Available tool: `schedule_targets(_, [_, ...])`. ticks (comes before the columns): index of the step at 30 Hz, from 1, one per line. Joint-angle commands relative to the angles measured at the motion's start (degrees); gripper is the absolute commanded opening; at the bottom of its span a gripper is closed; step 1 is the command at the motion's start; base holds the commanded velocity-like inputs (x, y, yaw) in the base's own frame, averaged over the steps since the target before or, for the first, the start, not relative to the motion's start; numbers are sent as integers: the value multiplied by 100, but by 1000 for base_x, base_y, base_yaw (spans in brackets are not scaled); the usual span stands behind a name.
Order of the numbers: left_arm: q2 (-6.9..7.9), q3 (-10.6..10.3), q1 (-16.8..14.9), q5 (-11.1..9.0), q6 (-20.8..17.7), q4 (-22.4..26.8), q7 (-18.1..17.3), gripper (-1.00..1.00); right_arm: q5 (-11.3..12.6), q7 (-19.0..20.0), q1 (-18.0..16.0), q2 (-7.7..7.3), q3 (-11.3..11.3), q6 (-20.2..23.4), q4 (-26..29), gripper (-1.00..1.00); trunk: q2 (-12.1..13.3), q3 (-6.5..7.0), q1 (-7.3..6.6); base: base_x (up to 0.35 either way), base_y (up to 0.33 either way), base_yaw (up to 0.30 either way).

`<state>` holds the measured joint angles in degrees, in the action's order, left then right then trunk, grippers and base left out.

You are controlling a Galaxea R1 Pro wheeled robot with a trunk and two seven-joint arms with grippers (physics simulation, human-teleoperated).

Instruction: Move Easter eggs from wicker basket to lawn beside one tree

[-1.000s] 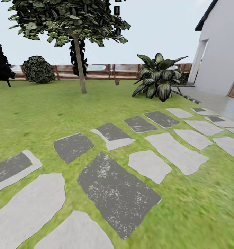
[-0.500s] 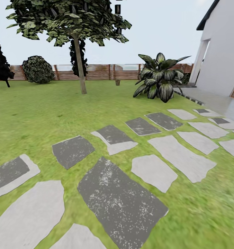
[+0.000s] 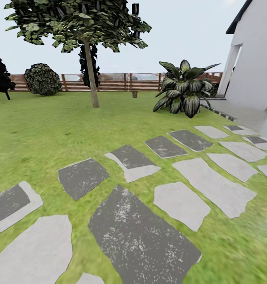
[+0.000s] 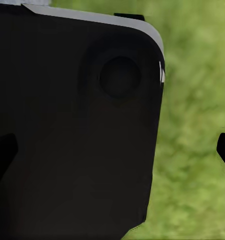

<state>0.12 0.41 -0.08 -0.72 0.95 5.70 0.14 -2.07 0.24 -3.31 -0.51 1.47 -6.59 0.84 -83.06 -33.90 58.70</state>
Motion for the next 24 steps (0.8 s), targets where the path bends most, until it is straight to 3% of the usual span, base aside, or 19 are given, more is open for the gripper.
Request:
schedule_targets(1, [-2,3,-1,-8,10,1,2,100,-21,2,-3,-1,11,-17,-5,100,-2,-5,3,303,100,0])
schedule_targets(24, [-1,3,-1,-8,10,1,3,100,-4,1,-3,-1,5,-19,29,100,-2,-5,3,303,100,0])
